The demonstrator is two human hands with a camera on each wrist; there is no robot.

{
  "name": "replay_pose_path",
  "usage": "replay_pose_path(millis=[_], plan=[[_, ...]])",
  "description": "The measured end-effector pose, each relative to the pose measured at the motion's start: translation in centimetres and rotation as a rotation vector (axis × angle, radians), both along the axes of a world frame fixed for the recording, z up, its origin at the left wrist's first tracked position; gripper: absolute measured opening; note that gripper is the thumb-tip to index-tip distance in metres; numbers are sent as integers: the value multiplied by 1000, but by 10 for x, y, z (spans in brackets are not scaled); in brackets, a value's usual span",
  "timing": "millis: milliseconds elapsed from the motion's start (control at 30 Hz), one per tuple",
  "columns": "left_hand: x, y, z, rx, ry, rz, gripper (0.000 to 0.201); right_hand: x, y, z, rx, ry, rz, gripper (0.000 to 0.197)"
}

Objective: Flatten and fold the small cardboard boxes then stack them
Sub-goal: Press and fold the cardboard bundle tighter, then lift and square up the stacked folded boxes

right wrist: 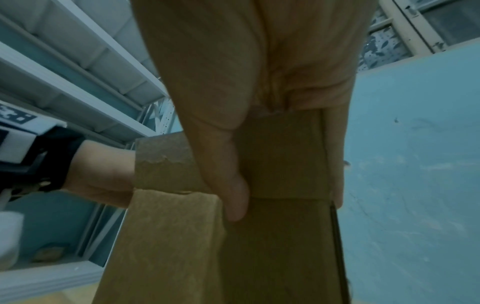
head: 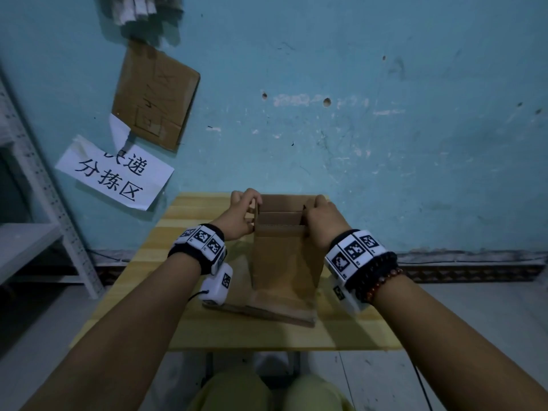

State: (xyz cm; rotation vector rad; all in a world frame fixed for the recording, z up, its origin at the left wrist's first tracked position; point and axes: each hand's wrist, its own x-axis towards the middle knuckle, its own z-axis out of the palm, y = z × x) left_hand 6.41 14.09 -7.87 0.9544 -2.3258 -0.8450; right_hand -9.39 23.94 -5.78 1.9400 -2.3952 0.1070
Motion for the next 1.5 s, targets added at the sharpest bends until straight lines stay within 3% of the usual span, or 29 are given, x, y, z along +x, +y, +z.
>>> replay_pose_path(millis=[100,233,333,500,667,800,967,1033,1167,1267,1333,1400,1467,1500], plan=[[5,5,3,118,-20,-141,55,-2,3,4,-9,-64,-3,36],[12,6,8,258,-117,-186,81,-9,9,-2,-19,-199,-59,58],[13,7,7,297,-125,-182,93,-16,14,-8,-116,-327,-104,62],[6,2,-8,191,22,-24,93,-21,21,-18,-277,-505,-98,50],[5,1,-9,103,219,253,91,-23,22,-20,-536,-827,-85,74],[7,2,0,89,237,357,80,-22,8,-18,-497,-1043,-148,69],[12,-1,1,203,227,474,84,-24,-10,-43,-260,-967,-264,32],[17,-6,-6,244,101,503,87,-26,-11,-55,-208,-992,-333,19],[24,-9,-33,353,-239,430,90,-30,-9,-81,-86,-940,-427,11],[26,-3,-54,454,-355,405,91,-32,-4,-90,50,-889,-434,41],[25,0,-64,449,-430,402,88,-33,1,-93,122,-858,-439,48],[25,1,-69,426,-486,405,86,-33,4,-98,162,-815,-448,39],[23,1,-70,416,-512,419,85,-33,2,-103,190,-787,-455,8],[22,1,-71,407,-525,419,85,-33,0,-106,189,-792,-468,18]])
